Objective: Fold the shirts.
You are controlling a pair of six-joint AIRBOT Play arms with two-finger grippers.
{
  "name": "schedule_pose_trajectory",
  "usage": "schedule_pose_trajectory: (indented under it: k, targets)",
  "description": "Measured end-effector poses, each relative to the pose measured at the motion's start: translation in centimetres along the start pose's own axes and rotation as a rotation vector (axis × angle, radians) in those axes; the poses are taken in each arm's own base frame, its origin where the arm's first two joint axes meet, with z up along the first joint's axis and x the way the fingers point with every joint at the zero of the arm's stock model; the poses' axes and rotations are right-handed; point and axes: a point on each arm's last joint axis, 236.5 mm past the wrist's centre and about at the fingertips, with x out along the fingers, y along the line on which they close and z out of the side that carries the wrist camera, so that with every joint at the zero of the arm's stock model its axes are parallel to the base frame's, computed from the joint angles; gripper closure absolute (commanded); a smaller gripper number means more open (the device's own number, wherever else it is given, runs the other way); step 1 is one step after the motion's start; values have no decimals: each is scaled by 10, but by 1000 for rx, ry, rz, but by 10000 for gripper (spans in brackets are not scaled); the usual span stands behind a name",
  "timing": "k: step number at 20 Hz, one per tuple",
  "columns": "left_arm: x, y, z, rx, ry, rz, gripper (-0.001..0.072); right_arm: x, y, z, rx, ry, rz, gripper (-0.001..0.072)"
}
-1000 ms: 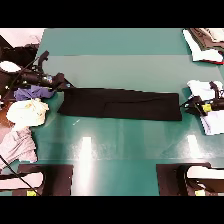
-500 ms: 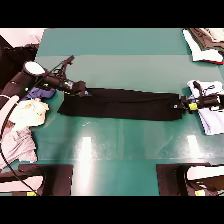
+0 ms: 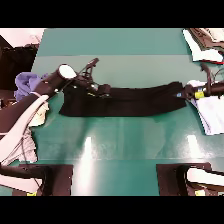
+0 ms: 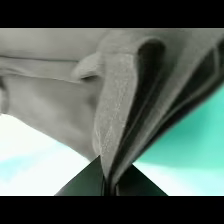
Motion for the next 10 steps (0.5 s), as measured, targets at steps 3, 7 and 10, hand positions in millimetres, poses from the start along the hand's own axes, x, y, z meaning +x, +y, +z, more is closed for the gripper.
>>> schedule_pose_trajectory:
  k: [3,7,10]
  targets:
    - [36,-11,6,11,31,-18,683,-21,64,25,-128,-37,12,697]
    - [69,-15,18,12,44,-37,683,-30,147,39,-277,-49,50,698]
    - [82,-12,24,10,40,-39,683,-21,198,41,-362,-23,92,698]
